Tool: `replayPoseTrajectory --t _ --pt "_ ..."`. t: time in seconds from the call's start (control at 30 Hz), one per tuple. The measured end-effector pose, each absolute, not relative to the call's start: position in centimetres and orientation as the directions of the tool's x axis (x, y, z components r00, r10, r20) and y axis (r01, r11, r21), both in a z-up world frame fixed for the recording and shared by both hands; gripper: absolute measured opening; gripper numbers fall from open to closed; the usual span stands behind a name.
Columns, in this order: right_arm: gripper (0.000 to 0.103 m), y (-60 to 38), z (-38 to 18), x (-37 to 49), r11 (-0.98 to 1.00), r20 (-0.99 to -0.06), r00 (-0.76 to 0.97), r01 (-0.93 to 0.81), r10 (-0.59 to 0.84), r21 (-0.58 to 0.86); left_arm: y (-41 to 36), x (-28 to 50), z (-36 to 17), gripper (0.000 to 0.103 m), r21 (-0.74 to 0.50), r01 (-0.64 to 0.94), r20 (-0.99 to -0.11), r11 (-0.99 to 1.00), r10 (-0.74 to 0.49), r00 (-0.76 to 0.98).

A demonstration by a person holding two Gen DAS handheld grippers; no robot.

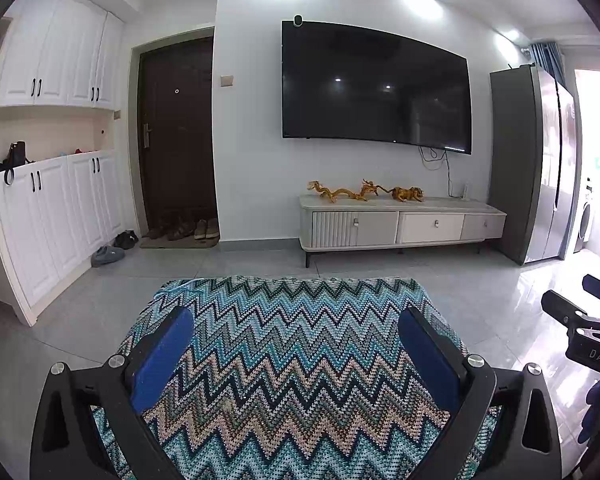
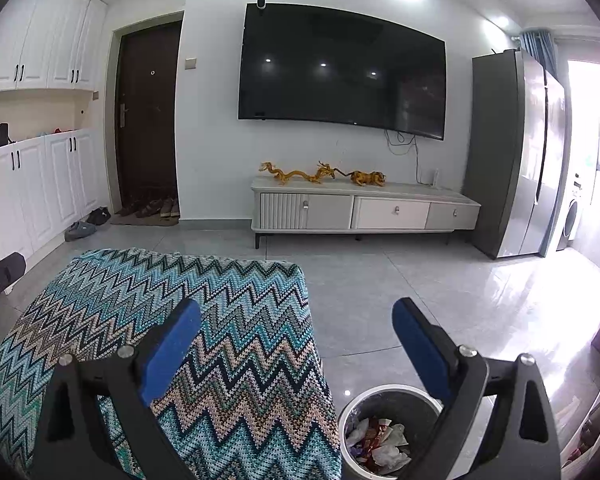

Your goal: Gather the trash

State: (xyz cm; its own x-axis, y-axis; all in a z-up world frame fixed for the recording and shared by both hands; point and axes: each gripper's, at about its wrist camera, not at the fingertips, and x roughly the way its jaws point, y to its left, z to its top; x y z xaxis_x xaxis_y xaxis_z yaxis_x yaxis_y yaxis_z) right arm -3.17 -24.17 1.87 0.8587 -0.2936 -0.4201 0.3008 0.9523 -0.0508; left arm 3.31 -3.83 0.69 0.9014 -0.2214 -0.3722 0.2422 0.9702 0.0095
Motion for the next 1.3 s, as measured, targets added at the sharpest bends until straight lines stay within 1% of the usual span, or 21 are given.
replayPoseTrajectory --t 0.53,1.3 --pt "0.097 -24.41 2.18 -3.64 0.947 -0.400 0.863 0.317 -0.308 -0.046 -3.41 3.18 1.01 0.103 0.022 0.215 -0.359 0.976 -0.193 0.913" --pt "0.097 -23.91 2.36 -3.96 0.946 -0.371 0.872 0.314 -0.319 -0.076 -2.99 3.21 1.31 0.103 0.020 0.189 -0.348 0.982 -0.170 0.922"
